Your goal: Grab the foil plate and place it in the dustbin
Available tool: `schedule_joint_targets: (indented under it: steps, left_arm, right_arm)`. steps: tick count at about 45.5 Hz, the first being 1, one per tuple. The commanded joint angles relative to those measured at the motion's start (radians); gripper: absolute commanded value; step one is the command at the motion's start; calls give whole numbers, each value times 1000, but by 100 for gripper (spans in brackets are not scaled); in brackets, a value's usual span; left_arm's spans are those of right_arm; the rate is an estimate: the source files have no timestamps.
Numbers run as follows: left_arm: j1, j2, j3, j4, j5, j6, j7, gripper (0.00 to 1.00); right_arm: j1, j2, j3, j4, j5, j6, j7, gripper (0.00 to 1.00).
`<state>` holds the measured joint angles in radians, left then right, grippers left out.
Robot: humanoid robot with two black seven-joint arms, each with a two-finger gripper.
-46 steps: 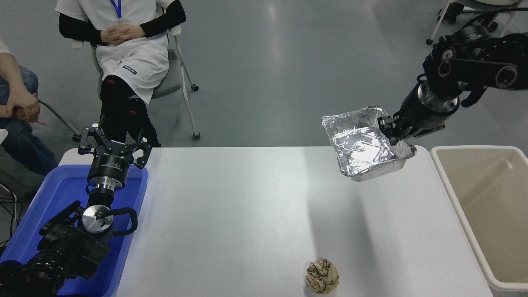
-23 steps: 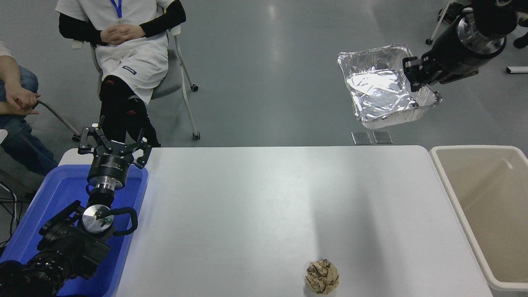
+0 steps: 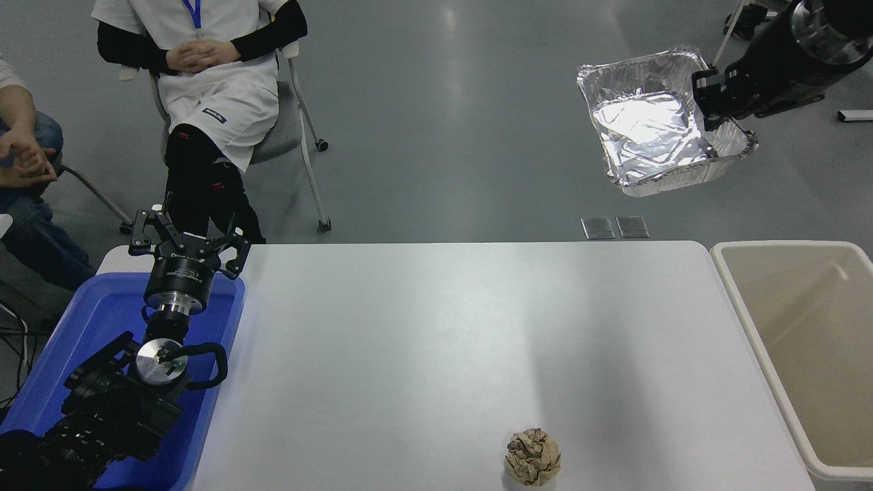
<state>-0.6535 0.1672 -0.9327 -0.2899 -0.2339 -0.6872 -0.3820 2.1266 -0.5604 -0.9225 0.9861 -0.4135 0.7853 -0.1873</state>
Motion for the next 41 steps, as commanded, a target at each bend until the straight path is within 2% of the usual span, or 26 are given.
schedule_joint_targets:
  steps: [1,11,20,41]
  left_arm:
    - [0,0,0,0,1,0,0,99]
    - [0,0,0,0,1,0,0,99]
    - [0,0,0,0,-1,0,0,99]
    - [0,0,0,0,-1,0,-1,99]
  right_arm:
    - [-43,-124,-1,-10,-74,0,0,0]
    - [-123,-297,-1,-44,-183,0,-1,0]
    - [-188,-438,4,-90,-232,0,-1,0]
    - [-493,-504,143,-340,-232,0,0,0]
